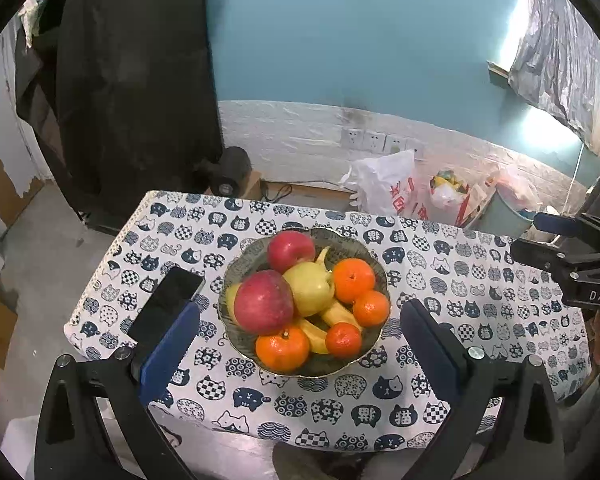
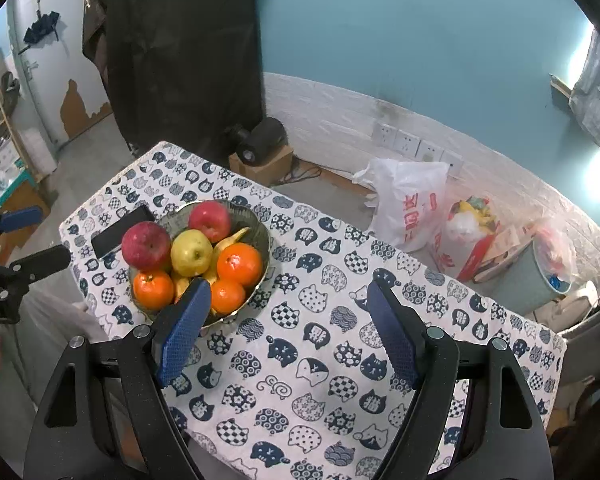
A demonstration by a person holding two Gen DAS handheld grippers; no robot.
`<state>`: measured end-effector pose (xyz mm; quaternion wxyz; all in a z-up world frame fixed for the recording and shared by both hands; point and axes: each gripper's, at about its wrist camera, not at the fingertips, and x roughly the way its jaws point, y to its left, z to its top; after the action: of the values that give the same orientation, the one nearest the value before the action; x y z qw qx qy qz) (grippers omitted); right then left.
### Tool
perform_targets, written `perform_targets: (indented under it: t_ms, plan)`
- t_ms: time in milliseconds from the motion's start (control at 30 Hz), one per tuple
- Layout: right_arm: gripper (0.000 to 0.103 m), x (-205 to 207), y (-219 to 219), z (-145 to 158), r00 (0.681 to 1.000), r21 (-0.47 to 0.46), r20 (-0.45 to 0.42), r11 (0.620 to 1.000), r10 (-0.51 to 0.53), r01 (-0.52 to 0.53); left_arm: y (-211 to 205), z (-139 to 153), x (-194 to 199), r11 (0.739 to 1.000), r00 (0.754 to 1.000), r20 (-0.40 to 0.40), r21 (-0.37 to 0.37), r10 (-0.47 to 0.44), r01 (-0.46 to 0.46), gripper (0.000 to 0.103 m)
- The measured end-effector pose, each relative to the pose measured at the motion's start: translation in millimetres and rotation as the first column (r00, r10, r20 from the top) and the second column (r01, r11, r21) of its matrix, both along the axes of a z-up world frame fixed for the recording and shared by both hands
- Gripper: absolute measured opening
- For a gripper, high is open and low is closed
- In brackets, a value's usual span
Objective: Organize fruits
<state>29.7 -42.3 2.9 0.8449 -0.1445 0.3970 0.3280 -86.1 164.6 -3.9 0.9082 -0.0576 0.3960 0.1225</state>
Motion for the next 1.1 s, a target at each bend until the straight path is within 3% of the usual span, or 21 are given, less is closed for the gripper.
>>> perform_targets:
  t_ms: [200, 1100]
  plan:
    - [0.079, 0.9, -0.3, -0.8, 1.000, -0.001, -0.002, 1.000, -0.004, 0.004, -7.4, -1.3, 0.9, 0.998, 1.000, -0.002, 0.058, -0.003, 0.003, 0.101]
    - [0.079, 1.7, -4.6, -4.2, 1.000, -0.006, -0.004, 1.000, 0.000, 0.000, -21.0, 2.1, 6.0, 0.996, 1.000, -0.004, 0.082, -0.024, 0.024, 0.101]
